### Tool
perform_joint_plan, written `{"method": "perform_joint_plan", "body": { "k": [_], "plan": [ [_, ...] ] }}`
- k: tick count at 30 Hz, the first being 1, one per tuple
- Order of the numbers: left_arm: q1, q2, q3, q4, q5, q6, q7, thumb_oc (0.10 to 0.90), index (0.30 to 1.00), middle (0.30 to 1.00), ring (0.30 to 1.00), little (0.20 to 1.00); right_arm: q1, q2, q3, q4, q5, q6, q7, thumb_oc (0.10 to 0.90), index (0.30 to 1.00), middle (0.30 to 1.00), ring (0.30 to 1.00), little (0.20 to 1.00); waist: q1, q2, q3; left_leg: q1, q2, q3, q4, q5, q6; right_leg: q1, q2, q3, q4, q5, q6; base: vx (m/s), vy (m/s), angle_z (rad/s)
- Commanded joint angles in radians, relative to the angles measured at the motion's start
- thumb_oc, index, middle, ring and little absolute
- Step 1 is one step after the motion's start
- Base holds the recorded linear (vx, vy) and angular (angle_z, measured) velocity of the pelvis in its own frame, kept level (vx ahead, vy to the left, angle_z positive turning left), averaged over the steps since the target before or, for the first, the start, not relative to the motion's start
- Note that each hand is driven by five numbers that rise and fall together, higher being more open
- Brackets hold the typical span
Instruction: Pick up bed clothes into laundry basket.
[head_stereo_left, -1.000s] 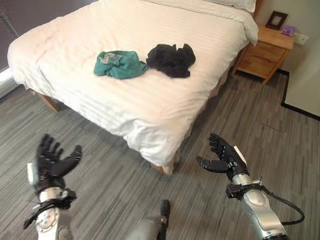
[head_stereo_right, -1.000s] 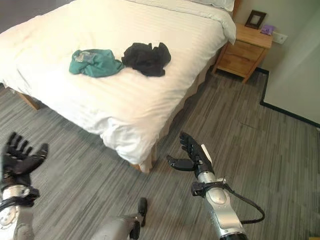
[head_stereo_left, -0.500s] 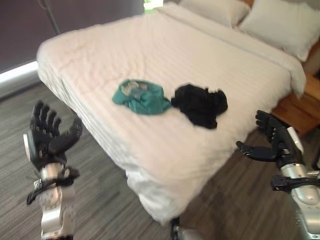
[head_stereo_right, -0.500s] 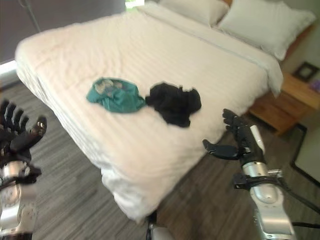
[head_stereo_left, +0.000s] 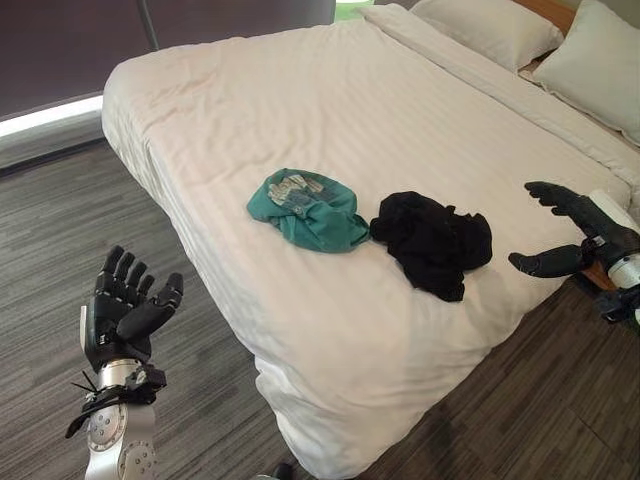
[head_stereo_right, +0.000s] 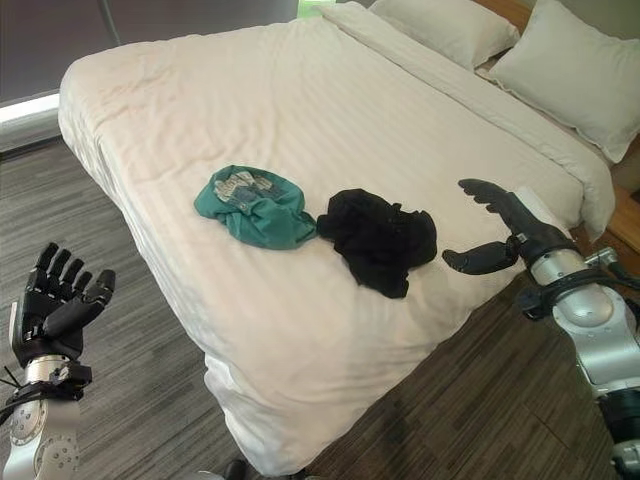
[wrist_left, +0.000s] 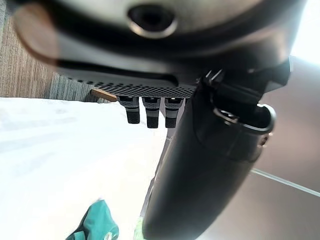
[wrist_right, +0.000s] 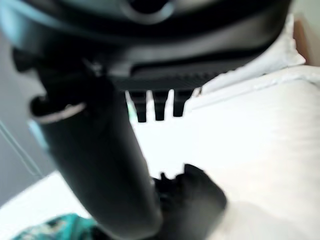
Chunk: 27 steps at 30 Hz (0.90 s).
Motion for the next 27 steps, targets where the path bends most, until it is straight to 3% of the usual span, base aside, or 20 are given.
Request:
{"method": "perform_joint_plan", "body": {
  "k": [1, 2, 9, 14, 16, 20, 23, 24, 27],
  "plan": [
    [-0.023, 0.104, 0.010, -0.111, -0.024, -0.084, -0.041, 0.800, 0.900, 0.900, 0.900, 0.900, -0.254, -0.083, 0.062, 0.096, -0.028, -0.024, -0.083, 0.800, 0.900, 0.900, 0.900, 0.900, 0.043, 0.010, -0.077, -0.071, -0.015, -0.067, -0.087, 0.129, -0.066, 0.016, -0.008, 0.005, 0.062, -0.101, 0.067, 0.00, -0.041, 0.17],
    [-0.020, 0.115, 0.014, -0.107, -0.037, -0.081, -0.039, 0.800, 0.900, 0.900, 0.900, 0.900, -0.370, -0.091, 0.163, 0.159, -0.097, -0.016, -0.102, 0.800, 0.900, 0.900, 0.900, 0.900, 0.064, 0.012, -0.068, -0.086, -0.019, -0.078, -0.087, 0.134, -0.070, 0.010, -0.006, -0.004, 0.054, -0.098, 0.067, -0.01, -0.043, 0.16],
    [-0.048, 0.145, -0.029, -0.108, -0.054, -0.094, -0.033, 0.800, 0.900, 0.900, 0.900, 0.900, -0.649, 0.007, 0.295, 0.371, -0.002, -0.026, -0.195, 0.800, 0.900, 0.900, 0.900, 0.900, 0.113, 0.037, -0.037, -0.166, -0.033, -0.101, -0.087, 0.159, -0.079, -0.040, 0.004, -0.022, 0.003, -0.072, 0.065, -0.02, -0.042, 0.14],
    [-0.035, 0.145, -0.052, -0.120, -0.044, -0.086, -0.037, 0.800, 0.900, 0.900, 0.900, 0.900, -0.691, 0.072, 0.267, 0.424, 0.065, -0.033, -0.229, 0.800, 0.900, 0.900, 0.900, 0.900, 0.132, 0.053, -0.019, -0.215, -0.039, -0.102, -0.087, 0.171, -0.079, -0.086, 0.012, -0.018, 0.003, -0.064, 0.064, 0.00, -0.013, 0.15],
    [-0.034, 0.134, -0.065, -0.103, -0.052, -0.077, -0.037, 0.800, 0.900, 0.900, 0.900, 0.900, -0.699, 0.102, 0.319, 0.450, 0.029, -0.009, -0.197, 0.800, 0.900, 0.900, 0.900, 0.900, 0.131, 0.059, -0.004, -0.233, -0.039, -0.092, -0.087, 0.175, -0.079, -0.106, 0.018, -0.012, 0.003, -0.062, 0.059, 0.03, -0.017, 0.07],
    [-0.027, 0.124, -0.076, -0.121, -0.049, -0.059, -0.049, 0.800, 0.900, 0.900, 0.900, 0.900, -0.644, 0.148, 0.333, 0.513, 0.016, 0.021, -0.146, 0.800, 0.900, 0.900, 0.900, 0.900, 0.128, 0.079, 0.023, -0.244, -0.039, -0.088, -0.087, 0.180, -0.080, -0.120, 0.020, -0.006, 0.003, -0.060, 0.053, 0.01, -0.002, 0.02],
    [-0.035, 0.137, -0.102, -0.130, -0.046, -0.024, -0.094, 0.800, 0.900, 0.900, 0.900, 0.900, -0.544, 0.249, 0.383, 0.784, -0.109, 0.081, -0.036, 0.800, 0.900, 0.900, 0.900, 0.900, 0.141, 0.121, 0.045, -0.247, -0.048, -0.103, -0.087, 0.188, -0.081, -0.122, 0.013, -0.015, 0.008, -0.067, 0.047, 0.01, -0.007, 0.00],
    [-0.033, 0.139, -0.102, -0.130, -0.047, -0.023, -0.094, 0.800, 0.900, 0.900, 0.900, 0.900, -0.542, 0.251, 0.381, 0.786, -0.111, 0.079, -0.036, 0.800, 0.900, 0.900, 0.900, 0.900, 0.140, 0.120, 0.045, -0.246, -0.048, -0.105, -0.087, 0.188, -0.081, -0.121, 0.013, -0.017, 0.008, -0.068, 0.047, 0.00, 0.000, 0.00],
    [-0.043, 0.137, -0.088, -0.114, -0.064, -0.018, -0.104, 0.800, 0.900, 0.900, 0.900, 0.900, -0.318, 0.351, 0.257, 0.884, -0.161, 0.101, -0.043, 0.800, 0.900, 0.900, 0.900, 0.900, 0.139, 0.168, 0.045, -0.243, -0.057, -0.124, -0.087, 0.192, -0.082, -0.117, 0.007, -0.022, 0.011, -0.081, 0.043, 0.06, 0.014, 0.08]
  ]
}}
